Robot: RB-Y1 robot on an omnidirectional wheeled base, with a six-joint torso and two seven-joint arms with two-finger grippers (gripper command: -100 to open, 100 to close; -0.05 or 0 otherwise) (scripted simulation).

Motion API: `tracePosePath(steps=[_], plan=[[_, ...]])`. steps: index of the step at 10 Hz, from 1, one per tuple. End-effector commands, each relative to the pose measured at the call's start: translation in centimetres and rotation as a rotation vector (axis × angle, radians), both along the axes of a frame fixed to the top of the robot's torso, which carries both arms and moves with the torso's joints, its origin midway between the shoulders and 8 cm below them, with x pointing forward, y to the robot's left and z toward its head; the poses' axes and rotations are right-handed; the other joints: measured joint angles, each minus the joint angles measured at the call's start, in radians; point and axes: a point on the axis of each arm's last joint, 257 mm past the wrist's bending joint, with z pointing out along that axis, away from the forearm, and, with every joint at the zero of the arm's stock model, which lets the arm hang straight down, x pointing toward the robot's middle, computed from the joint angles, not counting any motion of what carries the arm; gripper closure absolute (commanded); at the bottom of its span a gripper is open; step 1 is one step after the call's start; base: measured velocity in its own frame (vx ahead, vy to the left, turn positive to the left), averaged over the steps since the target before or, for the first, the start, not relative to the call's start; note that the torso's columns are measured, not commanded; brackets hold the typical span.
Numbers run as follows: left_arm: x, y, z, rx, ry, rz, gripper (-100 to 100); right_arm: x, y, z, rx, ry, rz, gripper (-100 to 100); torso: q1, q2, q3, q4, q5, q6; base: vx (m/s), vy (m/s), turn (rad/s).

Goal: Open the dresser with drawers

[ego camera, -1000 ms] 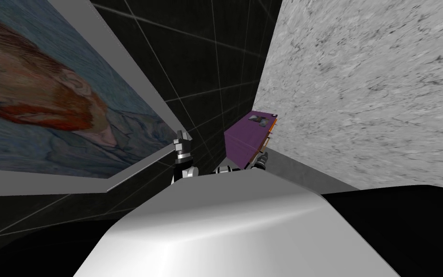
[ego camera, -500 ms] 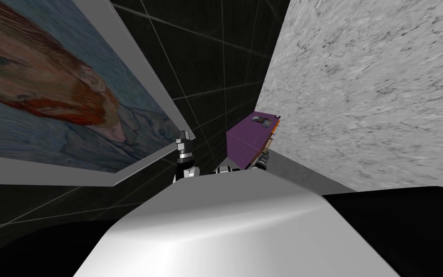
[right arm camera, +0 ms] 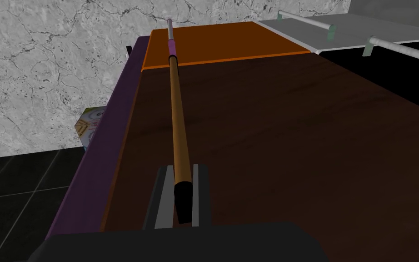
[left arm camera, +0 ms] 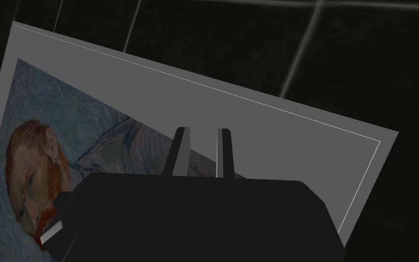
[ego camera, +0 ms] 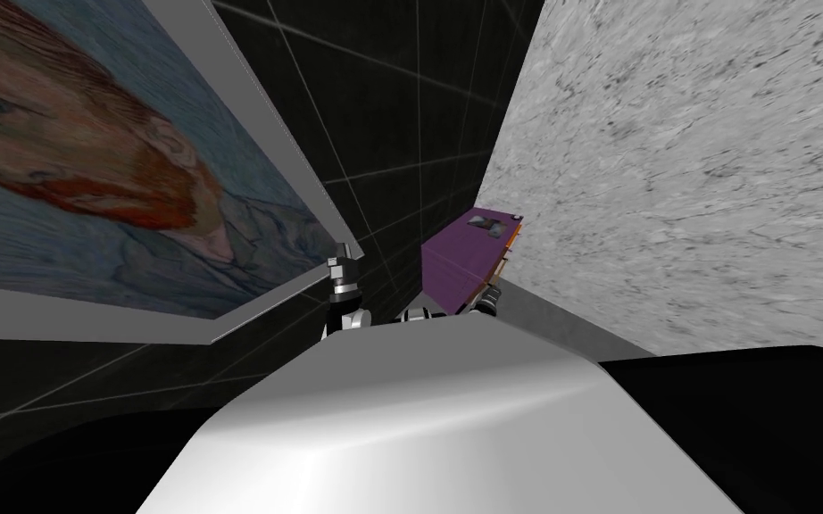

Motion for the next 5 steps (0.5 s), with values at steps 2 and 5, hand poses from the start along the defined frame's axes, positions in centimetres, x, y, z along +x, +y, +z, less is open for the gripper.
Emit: tracePosePath(steps=[2,5], plan=[[0.0,0.01,-0.01,0.0,0.0,0.0,0,0.36,0.73,0.53,-0.01,-0.002,0.012,100,0.006,0.005,0.003,0.001,0.0,-0.002,0.005,-0.005,-0.034],[0.01,-0.02,-0.01,0.0,0.0,0.0,0,0.43,0.52,0.39,0.003,-0.007,0.021,100,-0.006,0.008,0.005,0.003,0.001,0.0,-0.099,-0.107,0.001]])
